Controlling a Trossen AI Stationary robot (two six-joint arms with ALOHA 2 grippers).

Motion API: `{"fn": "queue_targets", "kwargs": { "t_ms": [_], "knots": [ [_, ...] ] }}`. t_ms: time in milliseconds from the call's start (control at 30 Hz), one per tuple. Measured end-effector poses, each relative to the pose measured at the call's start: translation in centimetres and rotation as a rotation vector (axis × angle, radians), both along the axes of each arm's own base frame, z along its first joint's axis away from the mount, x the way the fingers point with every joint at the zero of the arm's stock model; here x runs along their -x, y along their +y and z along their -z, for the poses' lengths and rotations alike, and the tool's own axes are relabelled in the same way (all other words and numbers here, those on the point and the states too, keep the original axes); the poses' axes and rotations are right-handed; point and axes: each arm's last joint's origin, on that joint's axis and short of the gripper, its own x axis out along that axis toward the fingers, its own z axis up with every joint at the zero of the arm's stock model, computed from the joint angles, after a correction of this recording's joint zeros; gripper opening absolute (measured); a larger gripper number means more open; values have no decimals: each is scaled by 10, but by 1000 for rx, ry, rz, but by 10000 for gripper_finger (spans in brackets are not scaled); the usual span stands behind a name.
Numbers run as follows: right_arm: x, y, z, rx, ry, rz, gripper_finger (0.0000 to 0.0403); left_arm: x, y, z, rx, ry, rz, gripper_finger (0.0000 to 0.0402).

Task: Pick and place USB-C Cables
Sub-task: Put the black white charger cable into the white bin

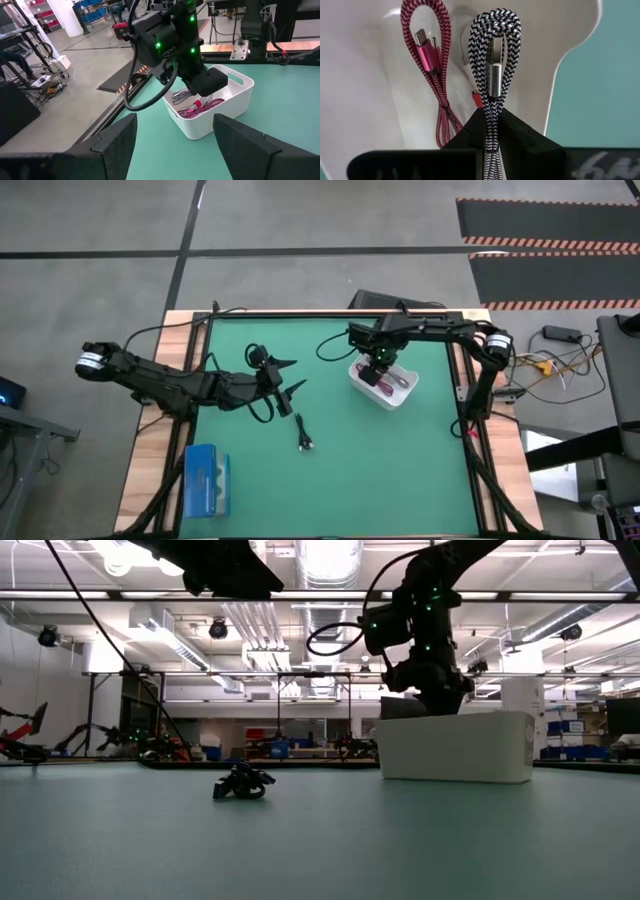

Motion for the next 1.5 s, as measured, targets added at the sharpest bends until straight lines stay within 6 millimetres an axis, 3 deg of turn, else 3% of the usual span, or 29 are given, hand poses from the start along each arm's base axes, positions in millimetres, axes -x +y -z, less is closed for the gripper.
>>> {"fn": "queue_targets", "kwargs": {
  "t_ms": [1500],
  "knots": [
    [7,2,32,34,-12,-61,20,0,0,0,0,0,0,246]
  ]
}}
